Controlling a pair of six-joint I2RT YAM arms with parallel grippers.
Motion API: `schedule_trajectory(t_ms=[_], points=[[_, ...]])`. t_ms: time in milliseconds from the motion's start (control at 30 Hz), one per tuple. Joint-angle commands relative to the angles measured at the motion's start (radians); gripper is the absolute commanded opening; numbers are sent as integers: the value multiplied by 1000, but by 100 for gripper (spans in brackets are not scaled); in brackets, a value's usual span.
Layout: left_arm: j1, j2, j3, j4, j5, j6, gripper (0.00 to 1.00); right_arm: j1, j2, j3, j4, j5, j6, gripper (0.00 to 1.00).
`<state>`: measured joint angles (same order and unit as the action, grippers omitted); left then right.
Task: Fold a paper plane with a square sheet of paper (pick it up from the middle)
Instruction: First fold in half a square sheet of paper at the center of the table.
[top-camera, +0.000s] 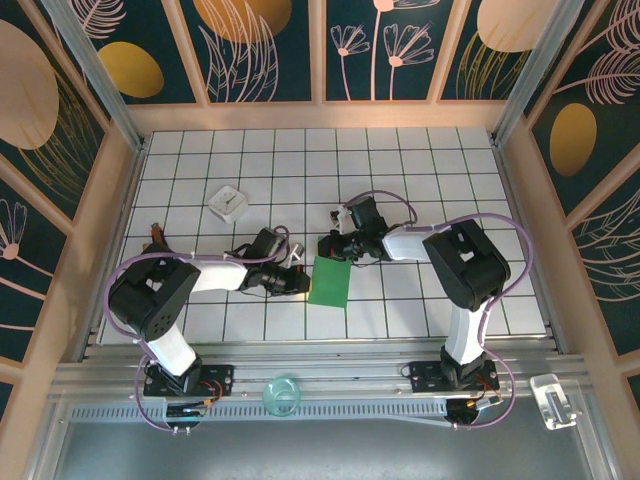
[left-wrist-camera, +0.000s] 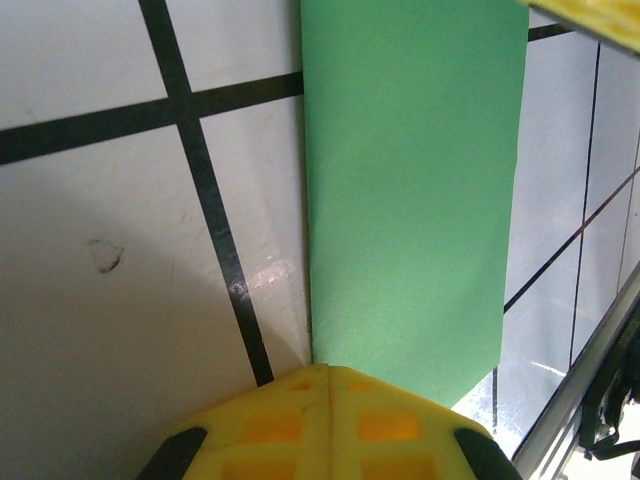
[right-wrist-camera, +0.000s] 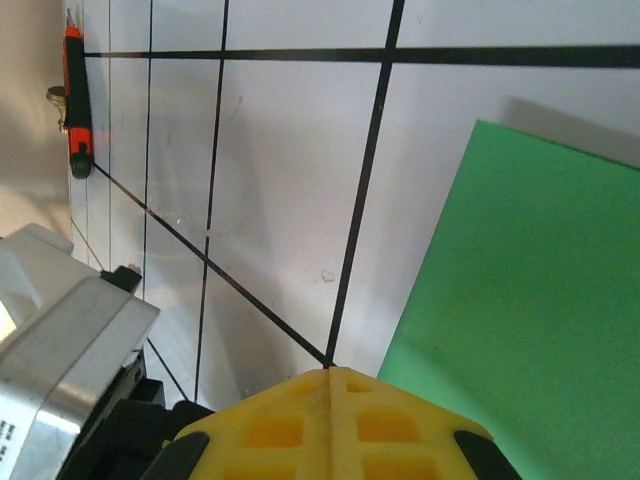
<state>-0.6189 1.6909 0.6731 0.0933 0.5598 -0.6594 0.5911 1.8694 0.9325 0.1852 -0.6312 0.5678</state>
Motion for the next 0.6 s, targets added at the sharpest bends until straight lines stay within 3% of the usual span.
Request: schedule_trajectory(t_ms=[0, 200, 567], points=[[6, -49, -20, -6, -30, -49, 0, 7, -22, -18, 27, -23, 21, 2], [5, -134, -70, 213, 38, -209, 3, -12, -29, -21, 8, -5, 6, 0], [-46, 17, -27, 190, 47, -177, 0, -10, -9, -19, 43, -25, 29, 0]])
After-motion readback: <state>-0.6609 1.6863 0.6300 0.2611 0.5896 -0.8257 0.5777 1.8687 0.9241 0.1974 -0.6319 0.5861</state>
